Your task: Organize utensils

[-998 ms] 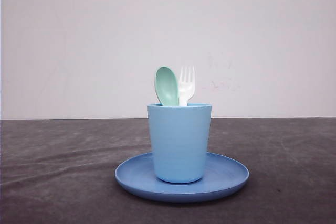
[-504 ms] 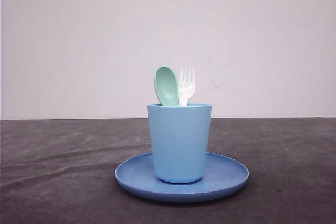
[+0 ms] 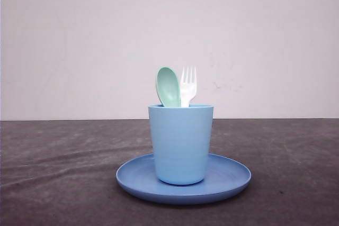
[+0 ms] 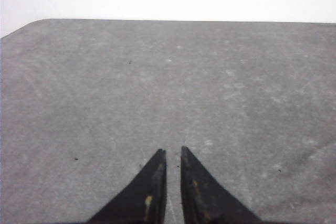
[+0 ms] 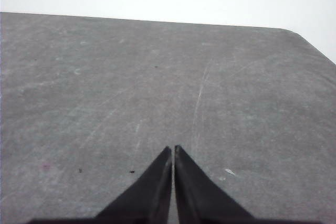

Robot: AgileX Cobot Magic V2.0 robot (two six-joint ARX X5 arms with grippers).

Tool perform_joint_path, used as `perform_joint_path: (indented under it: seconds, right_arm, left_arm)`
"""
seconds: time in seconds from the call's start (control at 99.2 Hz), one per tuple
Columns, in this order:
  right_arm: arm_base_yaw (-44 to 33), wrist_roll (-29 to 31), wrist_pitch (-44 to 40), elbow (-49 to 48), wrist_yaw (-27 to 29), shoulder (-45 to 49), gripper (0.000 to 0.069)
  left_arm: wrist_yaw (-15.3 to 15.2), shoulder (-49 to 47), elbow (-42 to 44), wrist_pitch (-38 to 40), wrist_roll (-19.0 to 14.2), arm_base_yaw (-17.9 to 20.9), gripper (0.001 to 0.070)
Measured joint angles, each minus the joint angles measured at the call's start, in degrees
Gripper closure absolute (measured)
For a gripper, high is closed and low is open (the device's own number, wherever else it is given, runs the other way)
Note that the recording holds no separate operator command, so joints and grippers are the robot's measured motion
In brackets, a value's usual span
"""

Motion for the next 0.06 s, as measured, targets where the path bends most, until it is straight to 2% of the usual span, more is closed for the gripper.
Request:
perform_joint_path:
  seconds: [0.06]
  right_arm:
    - [0.00,0.00,0.00,0.00,0.00,0.00,0.0684]
  left_arm:
    - [0.00,0.00,0.00,0.00,0.00,0.00,0.0685]
